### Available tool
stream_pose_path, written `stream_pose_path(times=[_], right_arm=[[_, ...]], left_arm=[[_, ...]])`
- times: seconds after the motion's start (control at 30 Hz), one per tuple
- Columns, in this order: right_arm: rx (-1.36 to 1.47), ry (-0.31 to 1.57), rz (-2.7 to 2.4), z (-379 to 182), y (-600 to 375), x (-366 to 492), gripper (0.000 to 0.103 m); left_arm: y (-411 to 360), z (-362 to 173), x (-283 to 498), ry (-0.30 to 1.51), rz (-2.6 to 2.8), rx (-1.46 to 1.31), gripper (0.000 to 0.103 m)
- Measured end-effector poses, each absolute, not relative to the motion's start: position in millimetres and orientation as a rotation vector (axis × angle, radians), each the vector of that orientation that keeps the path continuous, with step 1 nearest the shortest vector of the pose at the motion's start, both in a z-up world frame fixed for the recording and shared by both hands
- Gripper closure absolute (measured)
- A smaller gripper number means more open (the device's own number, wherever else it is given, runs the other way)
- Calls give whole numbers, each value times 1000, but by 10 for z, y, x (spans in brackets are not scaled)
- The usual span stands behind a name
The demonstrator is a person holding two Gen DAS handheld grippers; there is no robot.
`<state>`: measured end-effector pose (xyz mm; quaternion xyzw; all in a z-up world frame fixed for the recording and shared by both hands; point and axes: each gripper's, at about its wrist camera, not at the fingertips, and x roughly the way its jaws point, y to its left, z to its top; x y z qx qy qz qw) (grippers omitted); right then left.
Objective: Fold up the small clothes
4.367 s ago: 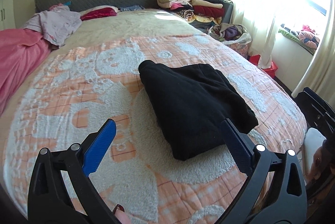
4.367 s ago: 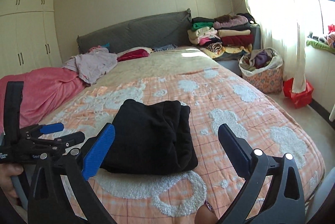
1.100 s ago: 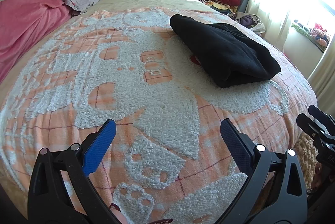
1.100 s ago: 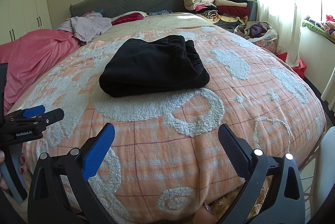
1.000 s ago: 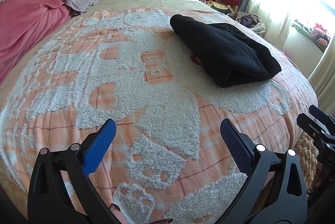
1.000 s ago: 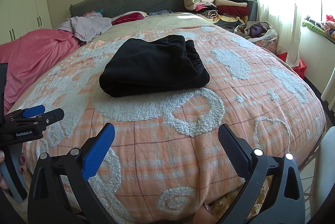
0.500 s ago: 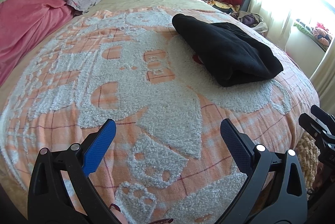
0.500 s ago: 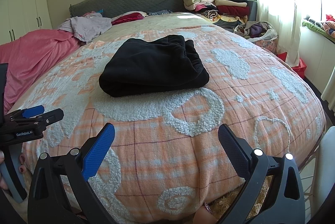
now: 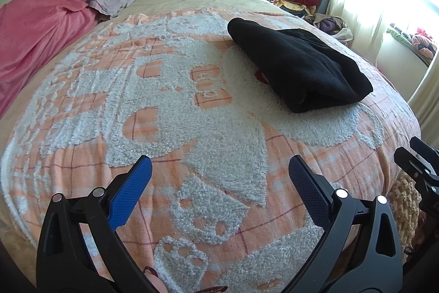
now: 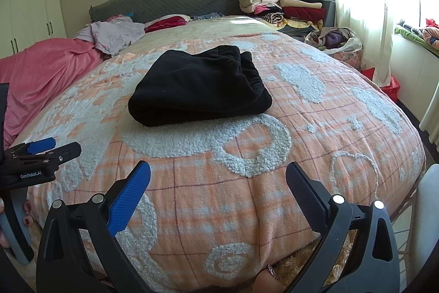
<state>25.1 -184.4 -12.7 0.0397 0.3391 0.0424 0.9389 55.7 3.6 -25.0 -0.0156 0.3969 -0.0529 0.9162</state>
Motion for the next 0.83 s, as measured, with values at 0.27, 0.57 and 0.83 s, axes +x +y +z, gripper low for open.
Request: stream_pose_path(times=[0.27,0.57,0.83], right_arm=[[83,691,80,-119,-1862,226,5],[240,646,-195,-2,-2819,30,5],[411,744,-874,-360,-5464,-376,5]], left_arm=[[71,-234,553,817,-82,-29,10],[584,-162,683,862,0,-129,10],[3019,90,1005,877,519,-198,9]])
